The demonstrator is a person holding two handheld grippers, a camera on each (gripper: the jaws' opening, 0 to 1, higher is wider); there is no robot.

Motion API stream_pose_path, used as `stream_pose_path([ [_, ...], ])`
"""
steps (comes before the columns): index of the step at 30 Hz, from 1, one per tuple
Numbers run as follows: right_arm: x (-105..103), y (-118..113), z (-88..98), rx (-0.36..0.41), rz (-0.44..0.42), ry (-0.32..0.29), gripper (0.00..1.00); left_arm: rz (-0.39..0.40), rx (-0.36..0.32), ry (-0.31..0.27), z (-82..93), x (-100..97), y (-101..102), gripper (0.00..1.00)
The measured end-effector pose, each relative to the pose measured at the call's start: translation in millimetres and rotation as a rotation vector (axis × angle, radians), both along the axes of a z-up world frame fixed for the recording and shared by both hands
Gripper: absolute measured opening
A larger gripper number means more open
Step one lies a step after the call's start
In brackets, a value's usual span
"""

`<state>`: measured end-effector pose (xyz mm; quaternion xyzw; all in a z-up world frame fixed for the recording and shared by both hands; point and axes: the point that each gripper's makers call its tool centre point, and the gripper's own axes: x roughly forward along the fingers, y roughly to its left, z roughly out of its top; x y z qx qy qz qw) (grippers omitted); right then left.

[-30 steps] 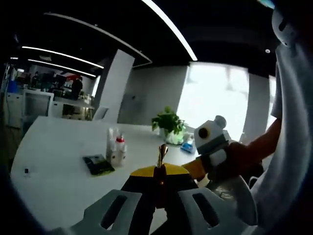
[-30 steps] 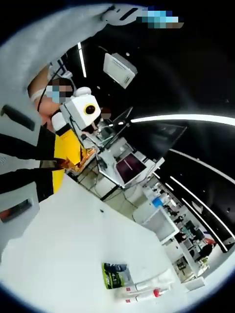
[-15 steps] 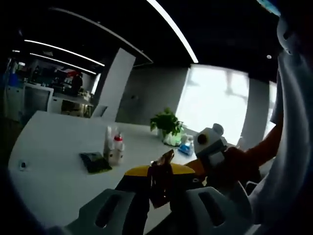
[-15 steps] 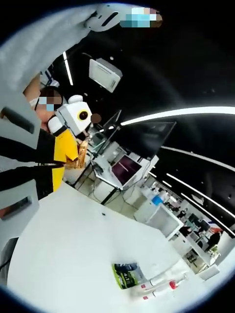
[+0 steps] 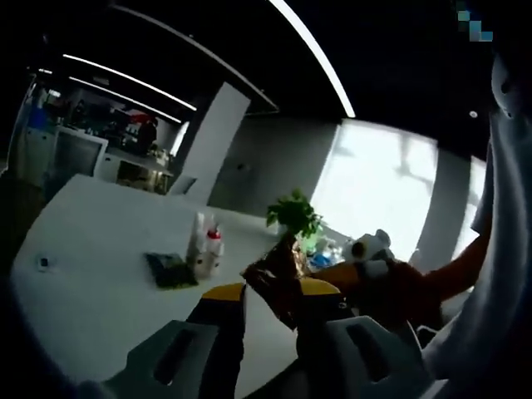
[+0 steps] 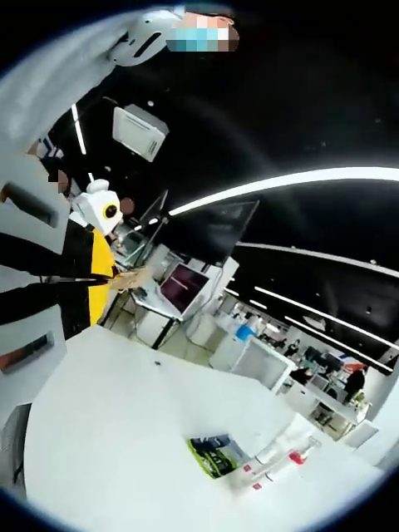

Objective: Arrange the skincare products in the storage area until every visible bottle or jar stands upright without overlapping.

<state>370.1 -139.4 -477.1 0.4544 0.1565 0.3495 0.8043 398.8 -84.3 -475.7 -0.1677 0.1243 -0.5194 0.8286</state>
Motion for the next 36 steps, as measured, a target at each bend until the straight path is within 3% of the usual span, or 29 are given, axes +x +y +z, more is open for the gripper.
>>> stream_pose_path([
  [9,-4.8,6.6,10.6,0.075,0.035,-0.02,0.0,-0.034,-0.043,0.069,1.3,-5.9,-4.4,0.32],
  [15,-8.9,16.7,10.0,0.095,0.067,-0.006,0.0,-0.086,-0.106,0.1,9.6,-13.1,-5.0,0.15],
  [19,-8.6,12.5,6.2,0.093,0.057,0.009,0.0,-0.077,-0.134,0.111,12.4,-9.6,-0.5,0.04],
  [23,-12.9,14.5,-3.8,-0.015,0.079,0.001,0.0,-0.102,-0.097,0.087,8.2,-14.2,-4.9,0.01],
  [26,-15.1,15.2,-0.2,-0.015,0.09,-0.022,0.0,-0.12,-0.124,0.101,11.2,-15.9,-4.4,0.01],
  [28,-14.9,14.6,-3.7,-0.06,0.096,-0.029,0.0,-0.133,-0.129,0.127,10.2,-17.2,-5.3,0.01],
  [31,-16.2,16.5,-4.9,-0.143,0.117,-0.076,0.0,-0.15,-0.129,0.14,9.9,-20.9,-7.4,0.01],
  [34,-14.5,17.5,-6.0,-0.235,0.108,-0.114,0.11,-0.188,-0.111,0.148,6.5,-27.5,-12.6,0.01],
  [36,-18.0,22.3,-1.2,-0.239,0.125,-0.14,0.08,-0.22,-0.115,0.158,7.2,-33.7,-16.0,0.01],
])
